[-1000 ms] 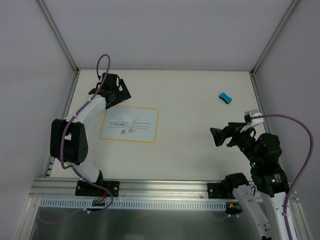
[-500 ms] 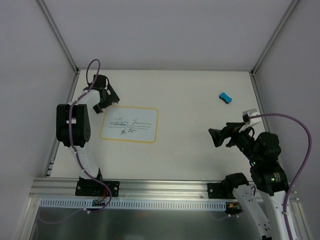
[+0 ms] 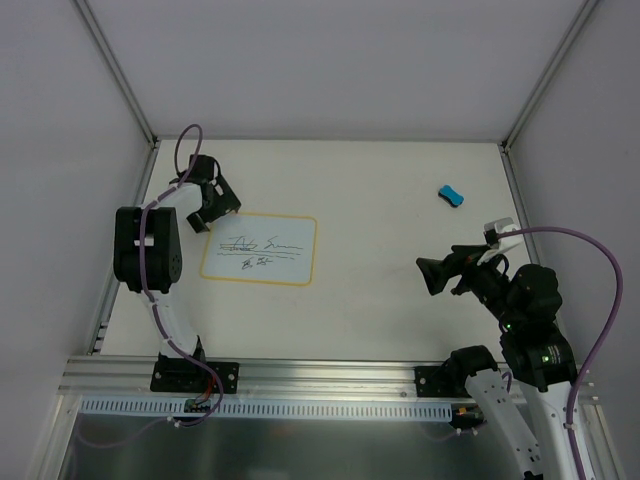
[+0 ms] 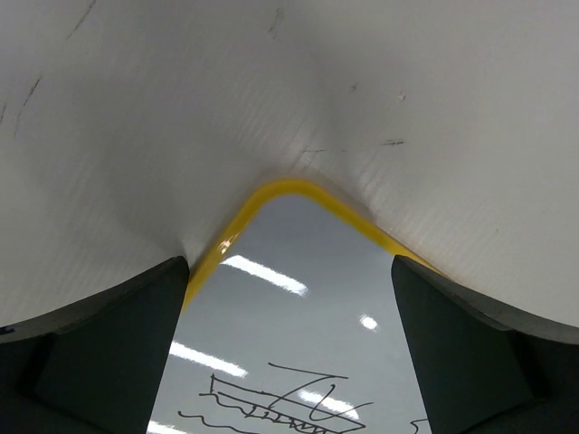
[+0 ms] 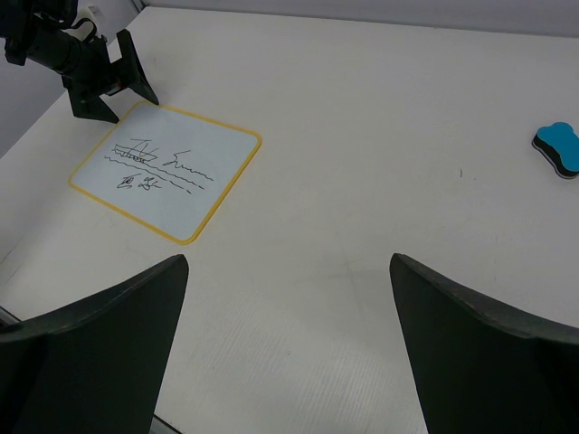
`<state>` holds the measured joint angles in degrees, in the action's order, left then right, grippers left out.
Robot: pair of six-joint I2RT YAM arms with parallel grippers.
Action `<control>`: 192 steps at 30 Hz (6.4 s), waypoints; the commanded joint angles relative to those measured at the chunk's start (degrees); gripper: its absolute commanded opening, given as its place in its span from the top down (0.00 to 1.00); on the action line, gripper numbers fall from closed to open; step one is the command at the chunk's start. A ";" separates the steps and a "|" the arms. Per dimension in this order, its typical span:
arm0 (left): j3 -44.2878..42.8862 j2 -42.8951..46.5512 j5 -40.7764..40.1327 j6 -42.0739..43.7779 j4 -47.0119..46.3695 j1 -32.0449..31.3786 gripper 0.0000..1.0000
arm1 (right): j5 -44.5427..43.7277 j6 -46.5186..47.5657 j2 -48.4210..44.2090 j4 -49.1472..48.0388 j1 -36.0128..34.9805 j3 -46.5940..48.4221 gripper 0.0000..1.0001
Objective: Erase the whiteboard
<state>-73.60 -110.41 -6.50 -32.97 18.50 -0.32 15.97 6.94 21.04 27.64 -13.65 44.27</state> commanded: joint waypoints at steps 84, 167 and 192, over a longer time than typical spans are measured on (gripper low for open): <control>18.58 41.15 8.52 11.16 12.26 -18.05 0.01 | -6.31 14.49 90.13 -7.07 18.48 45.81 0.10; 20.78 40.89 5.62 16.01 12.35 -17.17 0.01 | -10.60 18.99 105.09 1.54 16.90 60.32 0.41; 20.87 38.69 5.10 11.53 13.31 -15.77 0.01 | -17.18 19.25 95.79 -0.57 7.86 53.13 0.87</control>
<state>-52.99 -71.46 -1.54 -18.92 30.57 -17.10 1.15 26.41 125.40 28.71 -1.93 99.83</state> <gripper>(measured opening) 0.987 0.406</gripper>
